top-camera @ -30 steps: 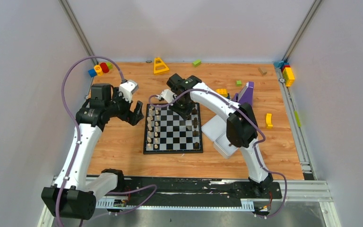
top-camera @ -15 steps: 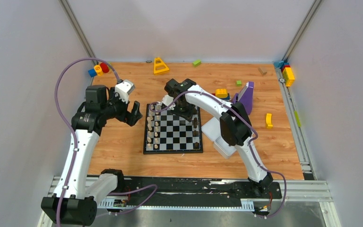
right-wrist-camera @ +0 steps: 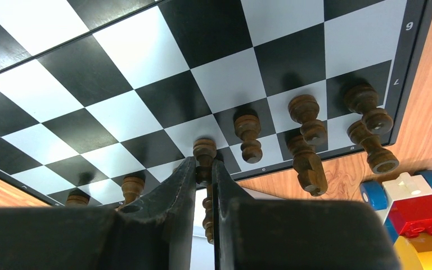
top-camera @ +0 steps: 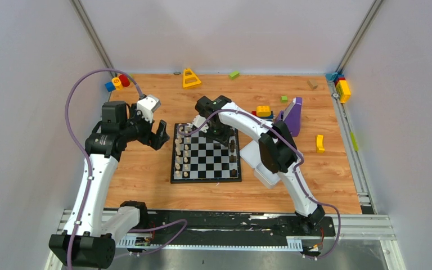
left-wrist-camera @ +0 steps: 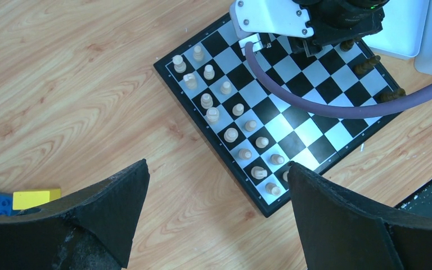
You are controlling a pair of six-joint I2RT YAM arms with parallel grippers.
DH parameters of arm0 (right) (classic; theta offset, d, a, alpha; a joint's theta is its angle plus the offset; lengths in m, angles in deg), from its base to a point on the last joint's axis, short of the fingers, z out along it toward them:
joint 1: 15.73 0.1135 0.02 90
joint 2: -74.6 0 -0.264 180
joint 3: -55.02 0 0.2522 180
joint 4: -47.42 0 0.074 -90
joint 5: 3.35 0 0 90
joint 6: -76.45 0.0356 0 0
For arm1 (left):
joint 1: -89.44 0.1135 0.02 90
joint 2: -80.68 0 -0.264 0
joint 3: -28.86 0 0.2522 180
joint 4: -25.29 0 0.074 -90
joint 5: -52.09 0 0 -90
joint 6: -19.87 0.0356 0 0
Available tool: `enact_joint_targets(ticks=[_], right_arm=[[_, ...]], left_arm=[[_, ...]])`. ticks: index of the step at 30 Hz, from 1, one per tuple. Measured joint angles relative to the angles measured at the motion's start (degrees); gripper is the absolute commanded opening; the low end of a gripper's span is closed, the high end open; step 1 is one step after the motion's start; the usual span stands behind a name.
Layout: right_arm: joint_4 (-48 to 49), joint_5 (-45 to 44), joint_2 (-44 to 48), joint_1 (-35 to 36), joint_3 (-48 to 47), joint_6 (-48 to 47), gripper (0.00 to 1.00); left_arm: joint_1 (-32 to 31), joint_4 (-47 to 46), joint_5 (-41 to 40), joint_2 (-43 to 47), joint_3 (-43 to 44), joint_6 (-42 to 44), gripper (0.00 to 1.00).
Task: Set up the chess pieces on the board
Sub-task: Place the chess piece on the chessboard.
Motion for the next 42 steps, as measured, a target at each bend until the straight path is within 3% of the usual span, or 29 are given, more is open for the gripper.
enact_joint_targets(ticks=[23,28,42], right_arm=[[0.00,0.04,-0.11,1.03,-0.11,0.02,0.03],[0.00,0.09,-0.17,1.11,-0.31,0.04,0.08],[0.02,0.13,-0.17,1.14,-0.35,0.63,0.37]], left_arm=[[0.26,-0.22,0.00,0.00,-0.04,0.02,1.00],[0.26,-0.22,0.00,0.00,-0.07,0.02,1.00],[0.26,-0.22,0.00,0.00,-0.07,0.04,1.00]])
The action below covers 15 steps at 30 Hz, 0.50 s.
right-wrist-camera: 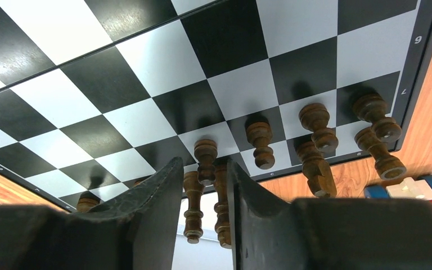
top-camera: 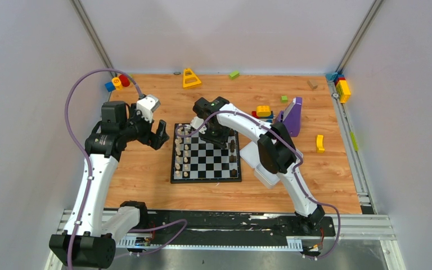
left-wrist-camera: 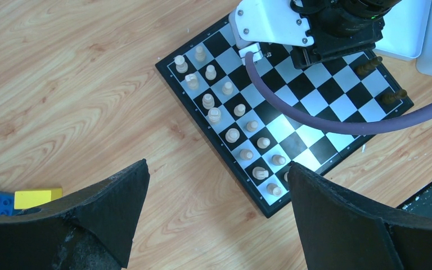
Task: Set up the chess pieces on the board
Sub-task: Place the chess piece on the chessboard, then adjust the storage box at the center of the board.
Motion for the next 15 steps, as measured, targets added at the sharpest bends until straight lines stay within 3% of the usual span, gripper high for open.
enact_joint_targets(ticks=[9,15], right_arm=[[0.02,2.78,1.79,0.07,-0.76,1.16,0.41],[2.25,7.39,12.44,-0.79,2.43,2.49,0.43]], left_arm=[[0.00,0.00,-0.02,0.00,-0.11,0.02,1.00],[0.00,-0.02,0.04,0.00,-0.11,0.63,1.00]])
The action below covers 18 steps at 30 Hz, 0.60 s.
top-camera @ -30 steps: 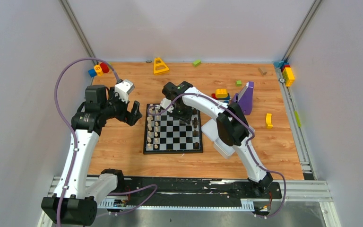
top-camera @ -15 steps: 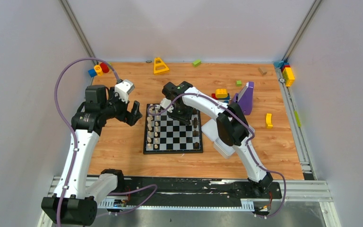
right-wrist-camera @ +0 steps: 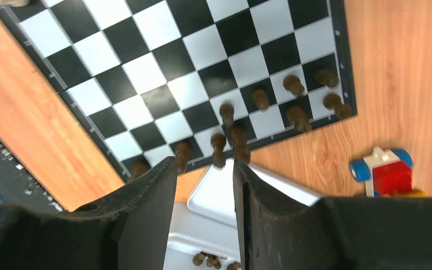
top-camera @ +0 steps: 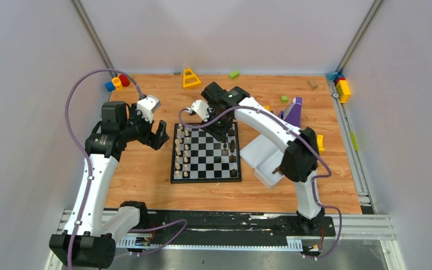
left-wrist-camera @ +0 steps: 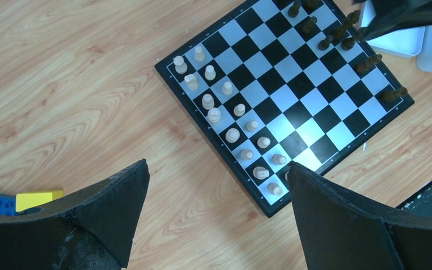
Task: Set up the chess pieces on the board
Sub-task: Adjust the storage box at the center of the board.
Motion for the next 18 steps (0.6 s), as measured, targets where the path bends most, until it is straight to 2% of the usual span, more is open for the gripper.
enact_joint_targets(ticks=[5,10,14,18], right_arm=[[4.13,4.33,15.28,-4.85,11.23,0.92,0.46],[8.02,7.13,27.63,-17.09,25.33,-0.07,0.57],[9.42,7.10,31.45,-25.55,34.91,-3.96,0.61],[10.12,8.66,30.53,-29.62,37.48,-7.19,0.61]], left_arm=[[0.04,-0.02,3.10,0.02,-0.13,1.55,1.00],[0.07,-0.04,8.22,0.02,-0.85,3.45,1.00],[0.04,-0.13,11.23,0.02,-1.33,3.96,1.00],[0.07,-1.22,12.50,-0.11,-1.46,3.89,1.00]])
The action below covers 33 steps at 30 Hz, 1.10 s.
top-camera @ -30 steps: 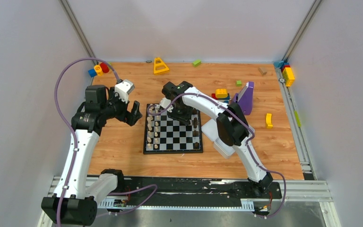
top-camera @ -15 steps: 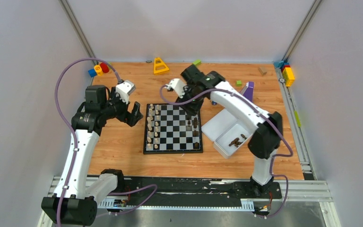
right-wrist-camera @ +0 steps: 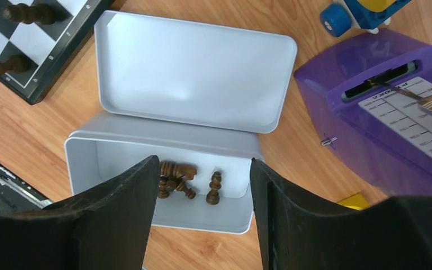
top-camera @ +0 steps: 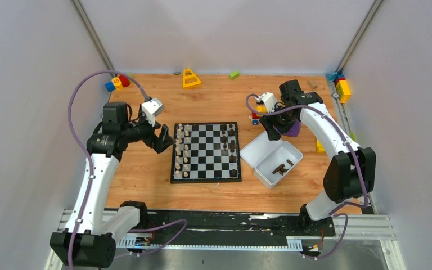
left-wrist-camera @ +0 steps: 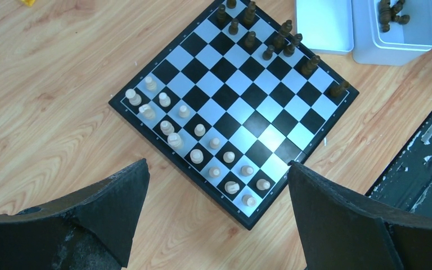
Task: Set up the chess pieces on the board
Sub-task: Adjust the storage box at the center of the board.
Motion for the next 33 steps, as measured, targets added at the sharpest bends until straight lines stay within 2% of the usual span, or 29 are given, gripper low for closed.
enact_joint_targets(ticks=[3,11,16,20,25,29,33], right_arm=[[1.49,1.42,-2.49,-1.99,-0.50,-0.87,0.58],[4.11,2.32,-15.23,-5.97,-2.40,-0.59,0.41],[4.00,2.51,-15.39,-11.23,0.33,-0.76,0.36],[3.74,2.45,-10.16,-15.45,7.91,-1.51,0.35],[0.87,2.38,1.51,-18.34,20.59,-3.10,0.37],[-3.10,2.34,11.85,-18.32,26.18,-4.46,0.50],[-5.01,2.84,20.26,-18.32,25.94,-5.11,0.59]], left_arm=[[-0.02,-0.61,0.57,-0.46,-0.11,-0.02,1.00],[-0.02,-1.29,0.61,-0.92,-1.29,-0.02,1.00],[-0.02,-1.46,0.59,-0.79,-1.86,0.02,1.00],[0.00,-1.70,0.66,-0.44,-2.58,0.02,1.00],[0.00,-1.97,0.81,0.11,-3.50,0.02,1.00],[-0.02,-2.16,0.83,0.48,-4.24,0.07,1.00],[-0.02,-2.23,0.76,0.59,-4.55,0.22,1.00]])
